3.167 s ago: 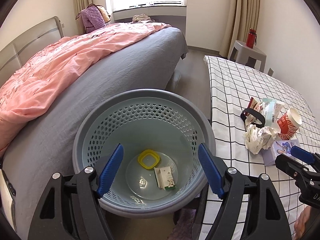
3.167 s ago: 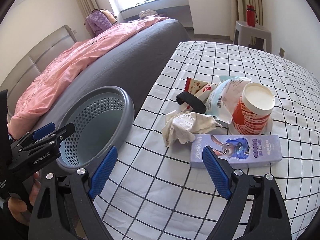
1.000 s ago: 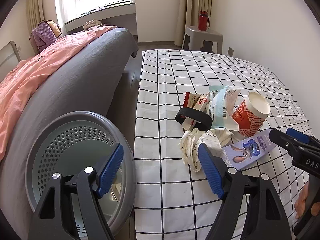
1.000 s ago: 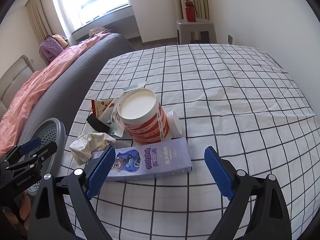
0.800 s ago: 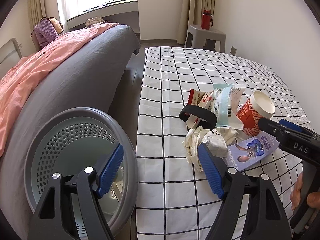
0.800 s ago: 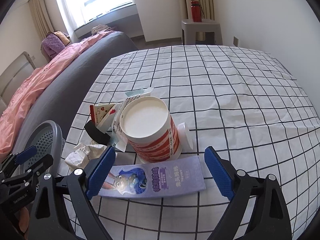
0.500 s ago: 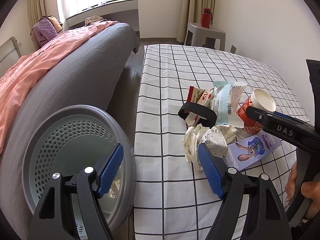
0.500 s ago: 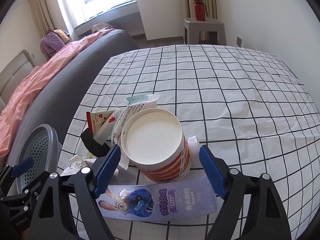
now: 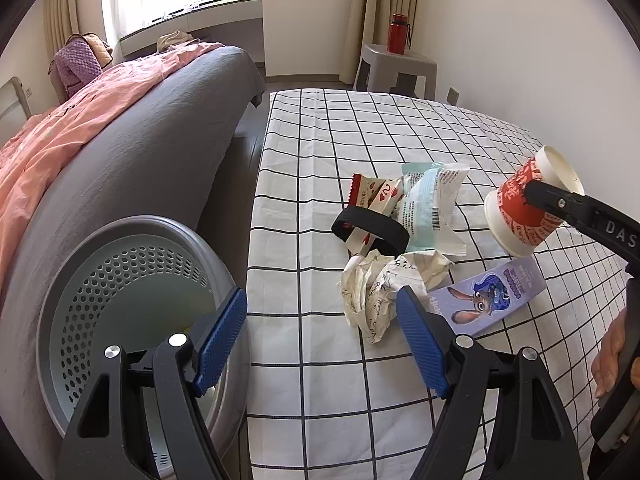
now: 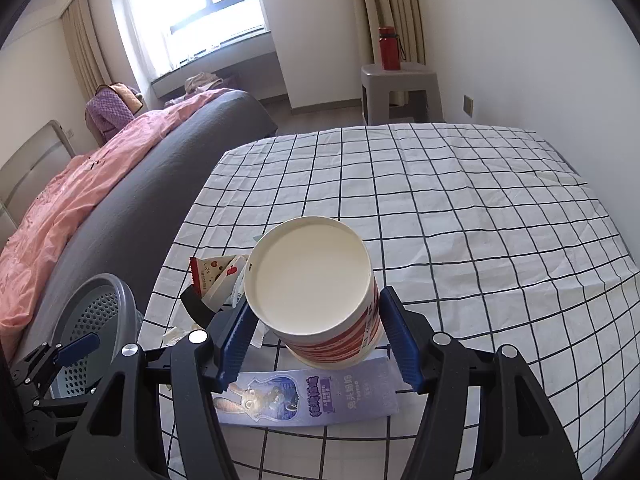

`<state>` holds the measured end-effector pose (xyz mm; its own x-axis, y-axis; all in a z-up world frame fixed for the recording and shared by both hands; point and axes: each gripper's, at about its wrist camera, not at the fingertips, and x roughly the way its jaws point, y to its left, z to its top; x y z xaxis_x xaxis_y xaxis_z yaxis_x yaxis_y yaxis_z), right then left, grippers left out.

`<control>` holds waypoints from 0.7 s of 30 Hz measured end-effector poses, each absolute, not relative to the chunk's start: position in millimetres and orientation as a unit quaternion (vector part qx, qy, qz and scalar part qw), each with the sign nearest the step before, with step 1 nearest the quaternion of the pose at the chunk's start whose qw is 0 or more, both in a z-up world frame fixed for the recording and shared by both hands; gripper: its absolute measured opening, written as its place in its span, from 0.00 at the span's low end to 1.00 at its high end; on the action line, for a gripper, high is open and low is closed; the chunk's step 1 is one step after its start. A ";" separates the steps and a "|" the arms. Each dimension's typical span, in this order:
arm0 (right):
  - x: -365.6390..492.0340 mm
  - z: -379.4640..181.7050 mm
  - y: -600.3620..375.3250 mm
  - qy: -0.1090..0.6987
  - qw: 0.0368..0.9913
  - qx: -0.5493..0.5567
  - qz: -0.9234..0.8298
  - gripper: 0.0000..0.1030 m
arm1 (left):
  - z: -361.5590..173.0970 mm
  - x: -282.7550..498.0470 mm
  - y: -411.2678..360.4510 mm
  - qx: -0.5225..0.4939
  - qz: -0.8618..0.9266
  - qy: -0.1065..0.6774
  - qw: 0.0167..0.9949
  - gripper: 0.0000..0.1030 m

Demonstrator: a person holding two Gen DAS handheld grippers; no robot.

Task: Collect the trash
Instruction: 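Grasp the red-white paper cup with the right gripper while the left gripper grasps the crumpled tissue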

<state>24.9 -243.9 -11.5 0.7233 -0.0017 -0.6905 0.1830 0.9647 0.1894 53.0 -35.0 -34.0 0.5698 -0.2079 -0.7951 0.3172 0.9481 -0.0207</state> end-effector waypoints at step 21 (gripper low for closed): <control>-7.8 -8.7 -248.2 0.369 0.919 0.131 -0.041 0.58 | -66.8 86.7 -70.5 0.058 -0.185 0.500 0.844 0.72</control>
<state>-7.8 -248.2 -8.7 0.7236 0.0218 -0.6899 0.1725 0.9621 0.2113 86.7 -70.5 -66.8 0.4312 -0.2537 -0.8659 0.3699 0.9250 -0.0869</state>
